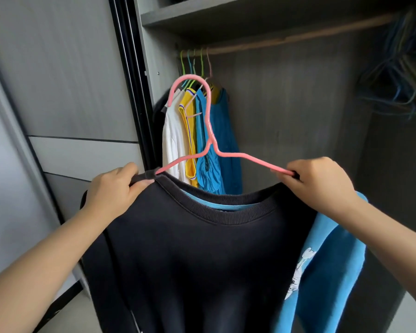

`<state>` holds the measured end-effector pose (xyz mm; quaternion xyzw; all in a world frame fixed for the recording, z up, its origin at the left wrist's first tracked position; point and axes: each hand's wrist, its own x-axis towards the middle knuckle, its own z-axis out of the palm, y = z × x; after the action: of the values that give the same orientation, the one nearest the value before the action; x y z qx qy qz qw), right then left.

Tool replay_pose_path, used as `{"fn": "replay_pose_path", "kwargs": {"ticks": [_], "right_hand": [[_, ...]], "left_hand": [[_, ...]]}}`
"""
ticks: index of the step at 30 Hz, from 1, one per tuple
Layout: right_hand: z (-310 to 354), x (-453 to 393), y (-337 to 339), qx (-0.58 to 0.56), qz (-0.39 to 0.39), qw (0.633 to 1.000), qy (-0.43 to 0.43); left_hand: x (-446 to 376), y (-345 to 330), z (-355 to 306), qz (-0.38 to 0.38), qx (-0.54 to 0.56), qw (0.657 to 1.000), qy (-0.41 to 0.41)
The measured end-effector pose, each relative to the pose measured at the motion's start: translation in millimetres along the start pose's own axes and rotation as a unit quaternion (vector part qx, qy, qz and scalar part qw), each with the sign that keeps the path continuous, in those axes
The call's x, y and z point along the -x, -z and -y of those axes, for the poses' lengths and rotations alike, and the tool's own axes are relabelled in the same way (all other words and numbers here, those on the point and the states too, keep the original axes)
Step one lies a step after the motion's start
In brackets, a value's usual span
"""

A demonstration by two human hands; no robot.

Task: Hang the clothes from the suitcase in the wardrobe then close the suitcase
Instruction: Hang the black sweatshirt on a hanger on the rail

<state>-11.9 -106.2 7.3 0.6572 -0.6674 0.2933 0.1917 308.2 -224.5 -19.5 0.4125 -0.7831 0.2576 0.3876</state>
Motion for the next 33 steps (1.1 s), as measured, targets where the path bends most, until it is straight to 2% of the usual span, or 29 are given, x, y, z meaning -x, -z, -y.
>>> {"fn": "replay_pose_path", "kwargs": {"ticks": [4, 6, 9, 12, 14, 15, 16, 17, 18, 19, 20, 23, 24, 25, 27, 29, 31, 33], "right_hand": [[-7.5, 2.5, 1.3, -0.04, -0.015, 0.999, -0.018], [-10.4, 0.9, 2.6, -0.06, 0.004, 0.998, -0.027], [-12.8, -2.8, 2.4, -0.105, 0.04, 0.993, -0.033], [-18.0, -8.3, 4.3, -0.154, 0.051, 0.983, -0.086], [-20.3, -12.3, 4.5, -0.169, 0.044, 0.976, -0.128], [-20.9, -14.1, 4.8, -0.168, 0.038, 0.975, -0.139], [-20.2, -13.7, 5.4, -0.162, 0.033, 0.975, -0.146], [-18.6, -12.2, 5.4, -0.153, 0.028, 0.977, -0.146], [-16.3, -9.4, 5.0, -0.141, 0.025, 0.979, -0.143], [-14.4, -6.1, 4.4, -0.123, 0.022, 0.982, -0.14], [-11.2, -2.4, 3.4, -0.099, 0.022, 0.986, -0.131], [-12.7, 8.7, 1.3, -0.067, 0.046, 0.994, -0.071], [-18.6, 11.4, 3.4, -0.089, 0.076, 0.992, -0.042], [-27.7, 12.9, 7.6, -0.126, 0.128, 0.984, -0.006], [-47.5, 10.2, 20.9, -0.199, 0.283, 0.937, 0.058], [-64.0, 0.5, 28.9, -0.237, 0.401, 0.883, 0.063], [-84.8, -15.0, 26.0, -0.234, 0.426, 0.873, 0.029], [-101.7, -32.2, 16.0, -0.202, 0.399, 0.894, 0.009]], "left_hand": [[11.2, 0.0, 15.7, 0.043, 0.015, 0.997, 0.061], [15.3, 0.0, 18.8, 0.069, 0.007, 0.992, 0.104], [16.2, -6.8, 12.0, 0.175, -0.02, 0.964, 0.197], [2.7, -14.8, -10.0, 0.263, -0.055, 0.938, 0.221], [-10.1, -14.4, -35.9, 0.235, -0.092, 0.946, 0.205], [-17.4, -12.5, -51.9, 0.217, -0.079, 0.956, 0.183], [-22.1, -10.5, -69.2, 0.228, -0.012, 0.96, 0.162], [-25.1, -8.1, -87.5, 0.267, 0.105, 0.944, 0.162], [-27.7, -8.1, -104.8, 0.328, 0.252, 0.888, 0.199], [-33.0, -7.3, -120.0, 0.365, 0.401, 0.799, 0.259], [-39.8, -8.9, -128.6, 0.364, 0.508, 0.712, 0.321], [-61.1, -22.4, -142.2, 0.315, 0.688, 0.481, 0.444], [-65.8, -27.8, -144.9, 0.301, 0.716, 0.425, 0.465], [-68.8, -33.3, -147.9, 0.291, 0.731, 0.393, 0.476], [-76.6, -51.5, -156.5, 0.29, 0.744, 0.363, 0.48], [-86.3, -72.7, -163.2, 0.3, 0.736, 0.365, 0.485], [-103.1, -96.1, -172.5, 0.326, 0.716, 0.388, 0.481], [-118.2, -117.5, -180.0, 0.353, 0.697, 0.404, 0.475]]}}
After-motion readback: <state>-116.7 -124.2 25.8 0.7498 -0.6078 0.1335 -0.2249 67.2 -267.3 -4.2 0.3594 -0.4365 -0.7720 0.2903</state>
